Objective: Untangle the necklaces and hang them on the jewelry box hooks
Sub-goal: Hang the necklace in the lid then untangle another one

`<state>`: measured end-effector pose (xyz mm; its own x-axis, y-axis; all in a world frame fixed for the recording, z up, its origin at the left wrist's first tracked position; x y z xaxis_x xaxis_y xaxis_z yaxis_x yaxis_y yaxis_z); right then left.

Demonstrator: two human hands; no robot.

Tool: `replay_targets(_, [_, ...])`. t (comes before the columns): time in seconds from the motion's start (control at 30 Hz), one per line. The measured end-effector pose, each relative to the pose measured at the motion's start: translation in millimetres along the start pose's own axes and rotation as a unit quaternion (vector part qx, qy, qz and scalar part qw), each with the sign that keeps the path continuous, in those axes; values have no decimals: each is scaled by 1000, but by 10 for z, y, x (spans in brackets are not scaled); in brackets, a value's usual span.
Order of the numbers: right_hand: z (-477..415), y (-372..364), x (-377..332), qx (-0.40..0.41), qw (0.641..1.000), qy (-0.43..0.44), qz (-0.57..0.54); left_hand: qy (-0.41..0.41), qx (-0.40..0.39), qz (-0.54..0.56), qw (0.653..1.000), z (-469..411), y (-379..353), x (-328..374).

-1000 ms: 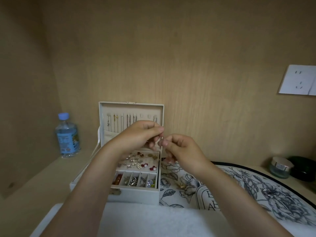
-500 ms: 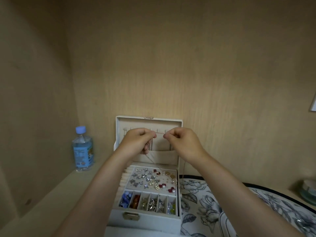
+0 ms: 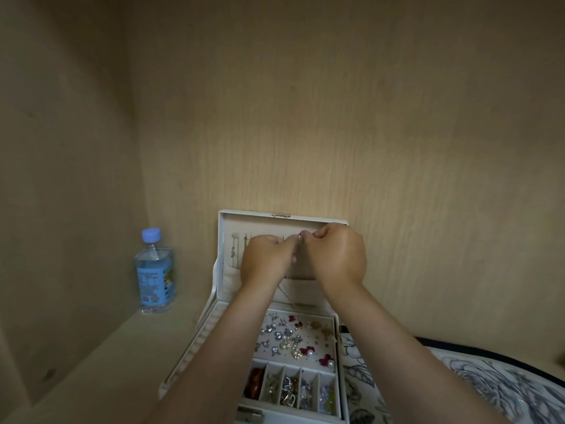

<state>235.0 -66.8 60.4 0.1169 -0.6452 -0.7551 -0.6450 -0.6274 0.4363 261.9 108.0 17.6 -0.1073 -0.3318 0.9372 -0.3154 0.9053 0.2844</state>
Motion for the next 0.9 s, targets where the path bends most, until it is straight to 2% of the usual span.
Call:
replay_targets(0.13, [-9, 11, -21, -25, 999, 5, 37, 22, -12, 20, 999, 4, -38, -96])
replay_targets(0.27, [63, -97, 49, -96, 993, 26, 66, 24, -30, 19, 999, 61, -68, -105])
replay_targets(0.4, [237, -212, 248, -184, 982, 34, 15, 21, -102, 33, 994, 219, -180, -107])
replay_targets(0.53, [525, -312, 371, -320, 945, -4, -70, 23, -152, 72, 985, 390, -241, -61])
replay_targets(0.6, [662, -377, 386, -375, 922, -7, -97, 0, -166, 63, 984, 444, -259, -44])
replay_targets(0.7, [737, -404, 394, -402, 908, -11, -116, -52, -182, 20, 982, 509, -285, 0])
replay_targets(0.8, [727, -323, 468, -426, 901, -12, -82, -68, -194, -8, 979, 545, -309, 6])
replay_targets(0.9, [645, -180, 608, -441, 897, 10, 15, -68, -197, -33, 977, 544, -312, -44])
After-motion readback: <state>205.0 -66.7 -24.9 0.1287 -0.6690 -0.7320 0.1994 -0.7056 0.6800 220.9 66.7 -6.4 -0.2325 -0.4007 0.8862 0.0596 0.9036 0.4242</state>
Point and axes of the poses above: each hand's wrist, its own z-axis away from the middle knuckle, its own y-axis out of the back of the hand, x = y × z, the point moved 10 cm from there along -z, towards the middle knuckle, and after that the axes turned 4 degrees about -z, right-handed, at the moved point
